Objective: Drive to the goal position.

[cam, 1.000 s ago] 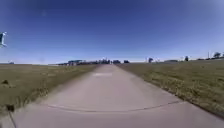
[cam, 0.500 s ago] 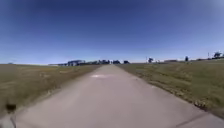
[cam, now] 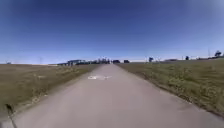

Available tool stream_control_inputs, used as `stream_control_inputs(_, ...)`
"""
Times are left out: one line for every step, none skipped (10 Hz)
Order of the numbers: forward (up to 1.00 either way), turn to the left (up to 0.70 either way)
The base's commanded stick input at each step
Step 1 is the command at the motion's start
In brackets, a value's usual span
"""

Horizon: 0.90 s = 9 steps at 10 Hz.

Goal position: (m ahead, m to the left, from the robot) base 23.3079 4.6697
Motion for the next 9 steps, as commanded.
stream_control_inputs(1.00,0.00)
stream_control_inputs(1.00,0.00)
stream_control_inputs(1.00,0.00)
stream_control_inputs(1.00,0.00)
stream_control_inputs(1.00,-0.39)
stream_control_inputs(1.00,-0.40)
stream_control_inputs(1.00,0.00)
stream_control_inputs(1.00,0.00)
stream_control_inputs(1.00,0.00)
